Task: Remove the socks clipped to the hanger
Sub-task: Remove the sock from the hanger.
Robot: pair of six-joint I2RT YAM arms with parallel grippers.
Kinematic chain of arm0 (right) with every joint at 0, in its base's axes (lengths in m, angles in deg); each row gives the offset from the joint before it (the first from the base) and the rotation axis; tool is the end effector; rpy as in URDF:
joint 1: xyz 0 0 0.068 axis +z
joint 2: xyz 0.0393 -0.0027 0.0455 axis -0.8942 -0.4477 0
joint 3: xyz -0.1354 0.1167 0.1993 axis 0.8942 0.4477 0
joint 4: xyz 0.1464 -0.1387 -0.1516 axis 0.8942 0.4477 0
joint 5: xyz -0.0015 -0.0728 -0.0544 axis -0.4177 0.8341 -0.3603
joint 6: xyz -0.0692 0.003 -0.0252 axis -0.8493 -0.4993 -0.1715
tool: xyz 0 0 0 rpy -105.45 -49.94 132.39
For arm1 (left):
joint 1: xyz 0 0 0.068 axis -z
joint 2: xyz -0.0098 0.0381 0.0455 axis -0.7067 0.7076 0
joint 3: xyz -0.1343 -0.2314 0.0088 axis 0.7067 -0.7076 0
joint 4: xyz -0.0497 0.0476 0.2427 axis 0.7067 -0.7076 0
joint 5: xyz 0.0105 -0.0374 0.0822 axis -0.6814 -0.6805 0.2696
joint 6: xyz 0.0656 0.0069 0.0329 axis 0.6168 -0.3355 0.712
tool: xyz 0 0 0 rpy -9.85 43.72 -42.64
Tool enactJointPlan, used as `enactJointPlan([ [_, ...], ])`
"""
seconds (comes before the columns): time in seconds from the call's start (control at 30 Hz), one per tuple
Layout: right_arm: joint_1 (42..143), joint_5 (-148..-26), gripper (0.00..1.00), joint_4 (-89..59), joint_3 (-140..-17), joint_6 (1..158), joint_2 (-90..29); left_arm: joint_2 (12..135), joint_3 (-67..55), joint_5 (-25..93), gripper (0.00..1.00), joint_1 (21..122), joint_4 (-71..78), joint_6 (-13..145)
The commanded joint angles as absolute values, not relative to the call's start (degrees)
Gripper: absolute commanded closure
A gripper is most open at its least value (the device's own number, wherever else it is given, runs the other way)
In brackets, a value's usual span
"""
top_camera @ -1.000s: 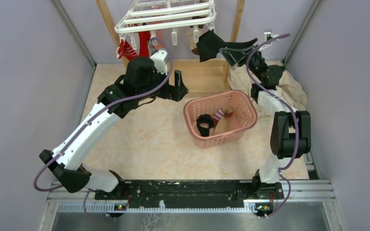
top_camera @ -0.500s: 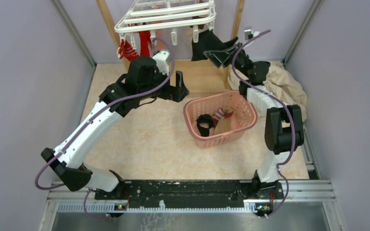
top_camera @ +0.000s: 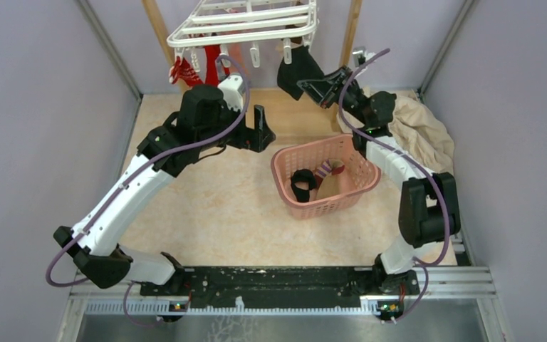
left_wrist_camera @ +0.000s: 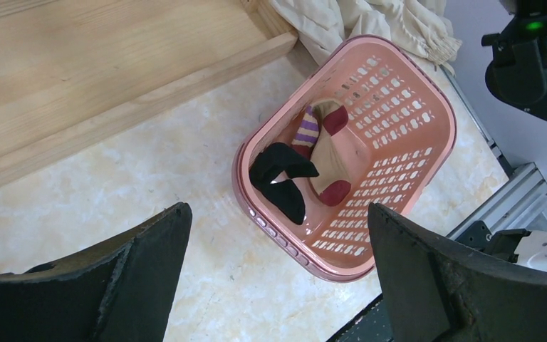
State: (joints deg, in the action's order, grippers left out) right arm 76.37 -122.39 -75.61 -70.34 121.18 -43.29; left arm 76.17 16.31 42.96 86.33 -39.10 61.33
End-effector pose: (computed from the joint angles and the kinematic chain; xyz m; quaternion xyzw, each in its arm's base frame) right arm 0.3543 0.1247 0.3890 -0.1729 0.5166 0.5691 0.6159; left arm 0.2249 -0.1972 0.4333 0.1801 0.8220 -0.2561 0.4757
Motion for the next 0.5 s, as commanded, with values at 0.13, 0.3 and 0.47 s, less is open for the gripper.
enactJointPlan([
  [0.13, 82.39, -117.68, 0.92, -66.46, -68.01, 110.56, -37.67, 74.00, 16.64, 44.10, 0.01, 86.01, -39.38, 60.29],
  [0.3, 84.67, -116.97, 0.93, -65.28, -66.66, 109.38, -37.41, 74.78, 18.38, 43.66, 0.01, 86.04, -39.16, 58.93],
  [0.47, 85.49, -116.85, 0.94, -65.29, -66.32, 109.61, -37.37, 75.40, 20.34, 42.97, 0.01, 86.09, -37.90, 56.79],
])
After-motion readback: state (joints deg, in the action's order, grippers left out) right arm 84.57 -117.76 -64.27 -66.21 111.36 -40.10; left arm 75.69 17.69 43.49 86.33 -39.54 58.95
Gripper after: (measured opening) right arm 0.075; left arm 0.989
